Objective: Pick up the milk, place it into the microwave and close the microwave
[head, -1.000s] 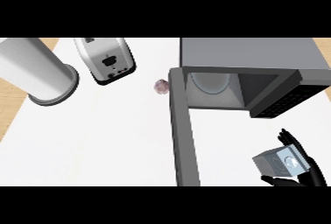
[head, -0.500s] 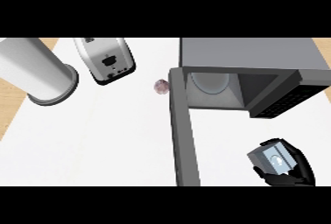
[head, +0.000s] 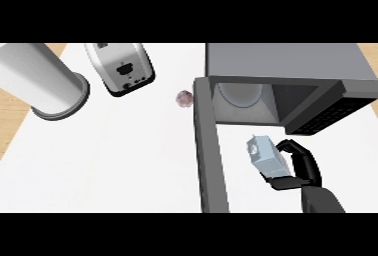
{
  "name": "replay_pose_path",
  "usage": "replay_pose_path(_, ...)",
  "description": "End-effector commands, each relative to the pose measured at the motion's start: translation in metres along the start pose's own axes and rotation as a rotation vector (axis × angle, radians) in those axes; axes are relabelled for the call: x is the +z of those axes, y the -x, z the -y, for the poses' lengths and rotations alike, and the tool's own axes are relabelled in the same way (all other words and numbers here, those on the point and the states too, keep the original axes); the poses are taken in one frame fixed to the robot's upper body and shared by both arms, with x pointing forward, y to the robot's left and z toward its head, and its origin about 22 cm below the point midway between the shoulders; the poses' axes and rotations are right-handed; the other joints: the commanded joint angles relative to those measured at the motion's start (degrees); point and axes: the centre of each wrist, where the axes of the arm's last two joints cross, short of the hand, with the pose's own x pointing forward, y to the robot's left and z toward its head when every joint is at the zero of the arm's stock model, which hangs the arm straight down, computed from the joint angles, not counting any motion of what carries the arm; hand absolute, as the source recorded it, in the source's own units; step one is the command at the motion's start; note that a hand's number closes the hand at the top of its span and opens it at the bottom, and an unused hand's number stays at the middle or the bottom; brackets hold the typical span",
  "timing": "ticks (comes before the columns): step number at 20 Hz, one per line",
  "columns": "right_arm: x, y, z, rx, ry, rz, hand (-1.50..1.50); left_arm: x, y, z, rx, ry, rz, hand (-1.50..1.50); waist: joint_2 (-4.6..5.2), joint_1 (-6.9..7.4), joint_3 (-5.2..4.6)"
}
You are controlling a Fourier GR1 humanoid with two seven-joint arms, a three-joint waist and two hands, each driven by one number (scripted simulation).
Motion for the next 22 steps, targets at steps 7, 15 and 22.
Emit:
replay_pose_path(7,-0.043,-0.009,-0.04,0.022,-0.049,0.11,1.5,-0.006,-0.031,0.009,0.054,0.042,0.08,-1.5,0.04,-0.67,0.18)
replay_pose_path(15,-0.115,-0.05,-0.034,0.089,-0.022,0.139,1.5,-0.007,-0.022,0.0,0.053,0.025,0.06,-1.5,0.37,-0.1,0.19)
replay_pose_path(22,-0.161,-0.083,-0.039,0.12,-0.018,0.107,1.5,-0.018,-0.014,0.001,0.064,0.042,0.073,-1.5,0.89,0.79,0.23)
